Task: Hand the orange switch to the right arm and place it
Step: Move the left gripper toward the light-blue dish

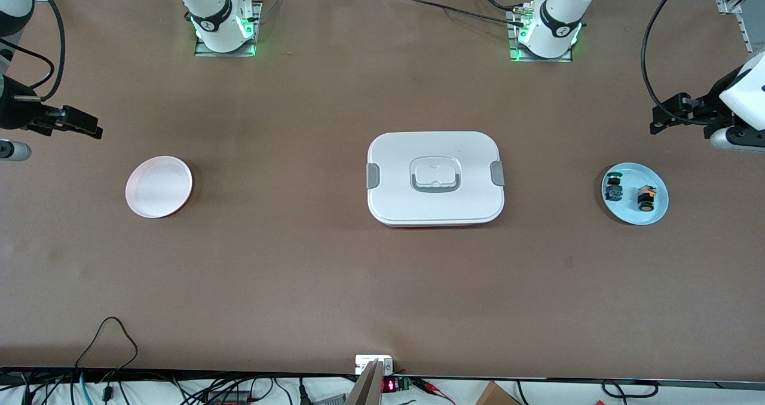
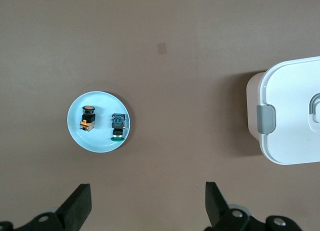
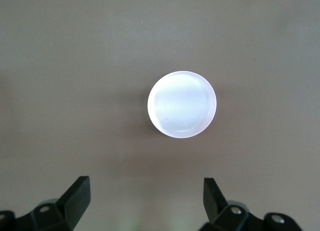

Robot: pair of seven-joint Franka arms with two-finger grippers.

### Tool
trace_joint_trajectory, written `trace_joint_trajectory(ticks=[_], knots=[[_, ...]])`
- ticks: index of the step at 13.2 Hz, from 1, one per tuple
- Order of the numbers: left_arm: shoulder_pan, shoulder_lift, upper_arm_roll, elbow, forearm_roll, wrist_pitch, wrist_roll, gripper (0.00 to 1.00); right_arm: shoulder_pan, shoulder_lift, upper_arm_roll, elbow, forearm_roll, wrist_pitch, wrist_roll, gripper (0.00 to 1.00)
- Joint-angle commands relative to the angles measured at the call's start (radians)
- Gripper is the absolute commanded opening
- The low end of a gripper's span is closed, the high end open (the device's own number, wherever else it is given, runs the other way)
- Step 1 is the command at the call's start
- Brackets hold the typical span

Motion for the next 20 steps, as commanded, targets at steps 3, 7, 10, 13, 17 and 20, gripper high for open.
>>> trace_joint_trajectory(ticks=[3,7,10,13,17,20], knots=[[-0.002,0.014,-0.012,0.037,0.025,-0.050,-0.004,1.00,0.047,0.010,0.005,0.019,0.009,-0.022,-0.008,1.00],[-0.016,0.025,-0.015,0.058,0.080,-0.044,0.001,1.00,0.075,0.009,0.005,0.019,-0.005,-0.030,0.007,1.00],[0.008,0.030,-0.015,0.043,0.071,-0.057,0.006,1.00,0.050,0.013,-0.003,0.017,-0.005,-0.025,0.006,1.00],[0.053,0.071,-0.013,0.034,0.071,-0.110,0.268,1.00,0.038,0.016,-0.007,0.023,0.009,-0.021,0.007,1.00],[0.151,0.181,-0.013,0.020,0.086,-0.085,0.811,1.00,0.029,0.013,-0.001,0.028,0.003,-0.021,0.006,1.00],[0.227,0.232,-0.013,-0.066,0.082,0.100,1.270,1.00,0.026,0.004,-0.001,0.032,0.012,-0.030,0.009,1.00]])
